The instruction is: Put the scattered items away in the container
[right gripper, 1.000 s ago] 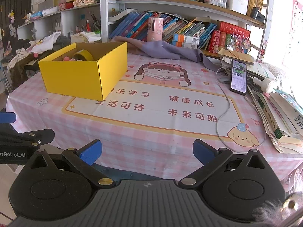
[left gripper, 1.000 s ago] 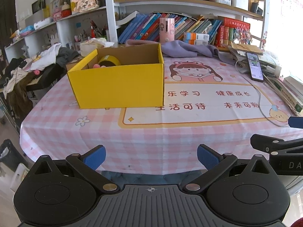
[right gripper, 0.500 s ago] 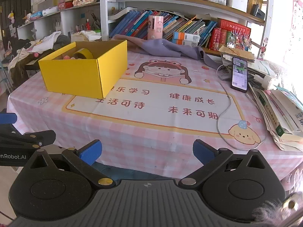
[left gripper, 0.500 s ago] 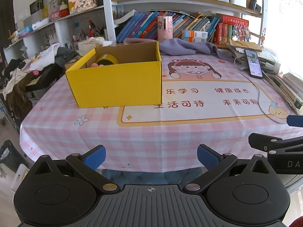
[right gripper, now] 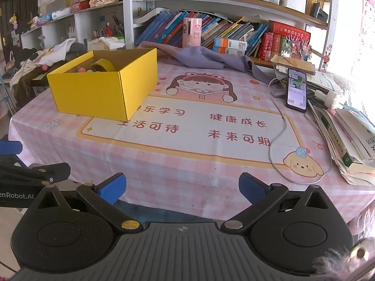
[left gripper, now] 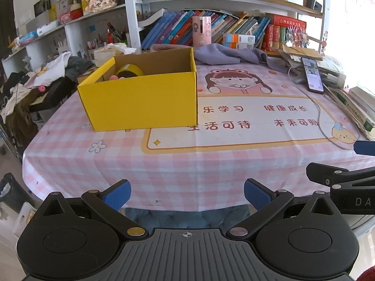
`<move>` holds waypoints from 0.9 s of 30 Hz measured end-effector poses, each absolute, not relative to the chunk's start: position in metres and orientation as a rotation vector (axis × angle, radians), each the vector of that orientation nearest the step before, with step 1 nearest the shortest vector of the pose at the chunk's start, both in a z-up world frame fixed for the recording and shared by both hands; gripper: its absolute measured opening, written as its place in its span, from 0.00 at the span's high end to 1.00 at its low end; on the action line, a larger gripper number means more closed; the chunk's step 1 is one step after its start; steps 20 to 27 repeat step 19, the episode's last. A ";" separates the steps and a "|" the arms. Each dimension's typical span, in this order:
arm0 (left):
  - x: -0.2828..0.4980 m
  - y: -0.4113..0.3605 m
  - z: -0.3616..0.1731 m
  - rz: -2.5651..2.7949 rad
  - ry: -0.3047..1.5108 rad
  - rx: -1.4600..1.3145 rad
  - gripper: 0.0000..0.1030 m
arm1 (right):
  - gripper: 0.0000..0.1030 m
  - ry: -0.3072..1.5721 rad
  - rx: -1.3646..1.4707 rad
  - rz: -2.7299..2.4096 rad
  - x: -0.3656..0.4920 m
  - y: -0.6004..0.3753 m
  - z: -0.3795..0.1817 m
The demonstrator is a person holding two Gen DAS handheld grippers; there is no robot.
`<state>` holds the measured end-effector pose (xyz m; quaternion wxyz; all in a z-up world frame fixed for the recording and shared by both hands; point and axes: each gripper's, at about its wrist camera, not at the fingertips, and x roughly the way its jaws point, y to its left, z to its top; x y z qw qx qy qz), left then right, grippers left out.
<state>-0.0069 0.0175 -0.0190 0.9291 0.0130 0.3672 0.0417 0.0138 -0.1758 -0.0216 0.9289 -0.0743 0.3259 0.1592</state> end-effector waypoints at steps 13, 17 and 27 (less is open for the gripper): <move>-0.002 0.018 -0.023 0.085 0.775 0.028 0.00 | 0.00 0.687 -0.149 0.329 0.010 -0.176 -0.030; -0.001 0.018 -0.023 0.074 0.772 0.012 0.00 | 0.00 0.697 -0.152 0.328 0.010 -0.175 -0.028; 0.003 0.019 -0.023 0.065 0.769 -0.001 0.00 | 0.00 0.700 -0.152 0.329 0.013 -0.175 -0.027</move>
